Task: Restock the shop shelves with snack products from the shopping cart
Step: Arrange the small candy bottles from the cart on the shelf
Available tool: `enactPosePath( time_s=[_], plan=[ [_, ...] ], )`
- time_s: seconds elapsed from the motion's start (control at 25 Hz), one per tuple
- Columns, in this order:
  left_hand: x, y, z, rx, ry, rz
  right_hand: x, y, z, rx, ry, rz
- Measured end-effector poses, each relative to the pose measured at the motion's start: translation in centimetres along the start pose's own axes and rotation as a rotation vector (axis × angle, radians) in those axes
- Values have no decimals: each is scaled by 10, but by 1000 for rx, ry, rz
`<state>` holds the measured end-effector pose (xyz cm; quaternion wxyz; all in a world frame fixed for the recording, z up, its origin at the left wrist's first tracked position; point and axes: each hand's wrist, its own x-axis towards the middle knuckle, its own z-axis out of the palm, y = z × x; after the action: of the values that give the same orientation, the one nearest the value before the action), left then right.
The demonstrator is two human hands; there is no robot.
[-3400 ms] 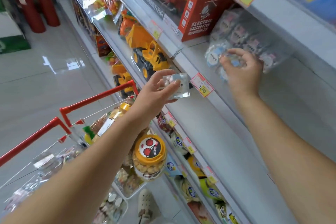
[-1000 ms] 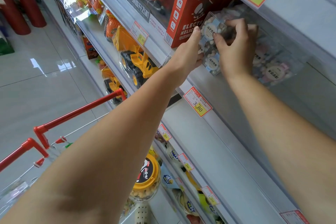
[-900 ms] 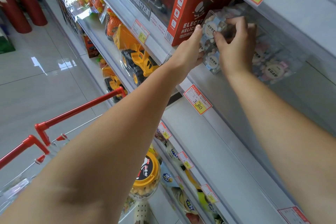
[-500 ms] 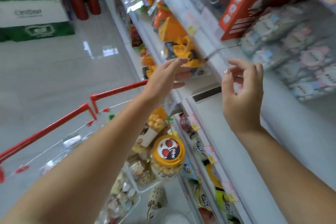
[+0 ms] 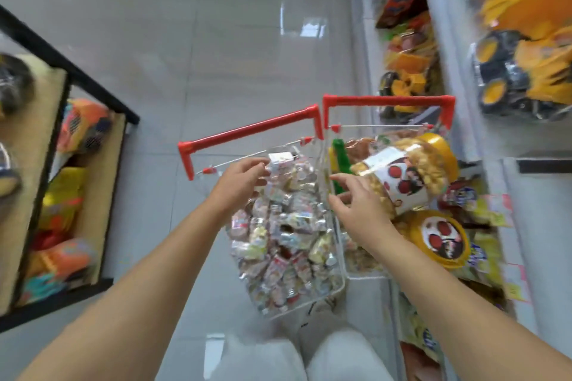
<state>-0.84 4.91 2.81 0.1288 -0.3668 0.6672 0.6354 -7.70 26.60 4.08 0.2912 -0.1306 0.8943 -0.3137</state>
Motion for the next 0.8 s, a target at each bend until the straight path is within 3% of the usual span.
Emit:
enactPosePath(
  time_s=[0.12,0.2,0.4,0.52,0.64,0.8],
  plan=[
    [6,-53,-29,42,45,-83,23,5,57,-158,-277,231],
    [7,-83,-36,25,59,-132,32,16,85,-230,-354,341],
    [15,-120,-36,-16,65,-166,62,11,112,-153,7,241],
    [29,-121,-34,-66,81,-137,109,-13,124,-132,58,111],
    [45,-125,-30,-82,86,-109,145,-20,148,-119,103,117],
    [59,-127,-22,-56,7,-9,135,-17,148,76,218,120]
  ],
)
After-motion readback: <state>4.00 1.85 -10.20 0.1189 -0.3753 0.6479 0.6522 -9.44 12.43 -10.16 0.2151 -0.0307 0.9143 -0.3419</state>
